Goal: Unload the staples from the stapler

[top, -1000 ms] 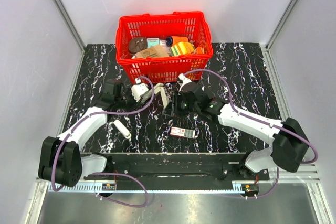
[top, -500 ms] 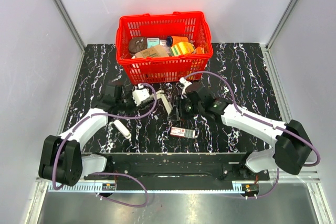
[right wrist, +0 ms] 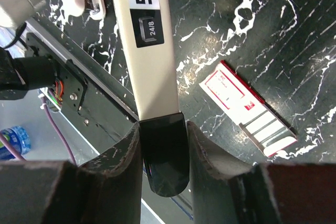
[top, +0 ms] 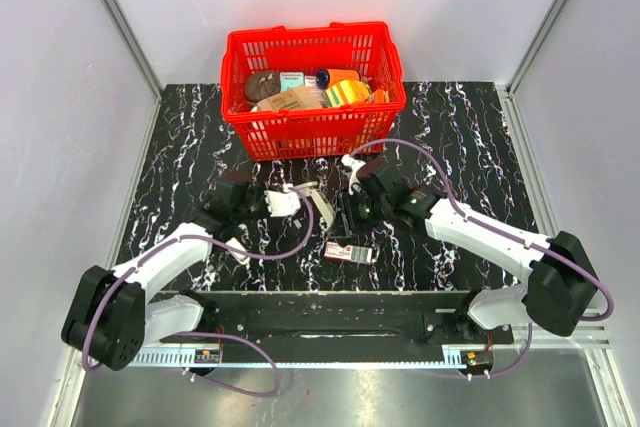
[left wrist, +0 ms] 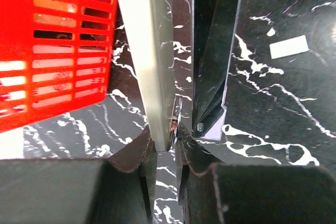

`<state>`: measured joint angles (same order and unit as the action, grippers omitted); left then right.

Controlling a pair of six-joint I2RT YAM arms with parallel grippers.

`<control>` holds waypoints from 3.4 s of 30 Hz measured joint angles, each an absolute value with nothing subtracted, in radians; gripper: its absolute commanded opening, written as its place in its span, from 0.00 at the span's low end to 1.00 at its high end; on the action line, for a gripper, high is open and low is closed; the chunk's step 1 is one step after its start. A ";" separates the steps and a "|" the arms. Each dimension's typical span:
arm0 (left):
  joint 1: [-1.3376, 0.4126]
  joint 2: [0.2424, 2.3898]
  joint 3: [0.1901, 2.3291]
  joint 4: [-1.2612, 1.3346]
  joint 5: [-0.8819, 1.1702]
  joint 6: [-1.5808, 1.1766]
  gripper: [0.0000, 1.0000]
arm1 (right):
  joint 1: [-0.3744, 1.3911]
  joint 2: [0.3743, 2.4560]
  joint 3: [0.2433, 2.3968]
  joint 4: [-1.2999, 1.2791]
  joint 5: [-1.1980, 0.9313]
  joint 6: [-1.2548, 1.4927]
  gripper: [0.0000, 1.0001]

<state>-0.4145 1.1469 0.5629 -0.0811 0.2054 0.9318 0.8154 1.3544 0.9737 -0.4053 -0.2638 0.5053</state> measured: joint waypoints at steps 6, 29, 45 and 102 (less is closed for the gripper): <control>-0.473 1.147 0.480 0.057 0.087 1.135 0.00 | 0.813 1.353 0.974 -0.469 -0.264 0.451 0.00; -0.537 1.145 0.218 0.649 0.027 1.858 0.00 | 0.811 1.357 1.005 -0.642 -0.253 0.278 0.00; -0.559 1.139 0.189 0.701 0.001 1.908 0.00 | 0.810 1.383 1.090 -0.738 -0.228 0.261 0.00; -0.559 1.163 0.873 -0.530 -0.066 1.085 0.15 | 0.749 1.480 1.031 -0.533 -0.109 0.429 0.40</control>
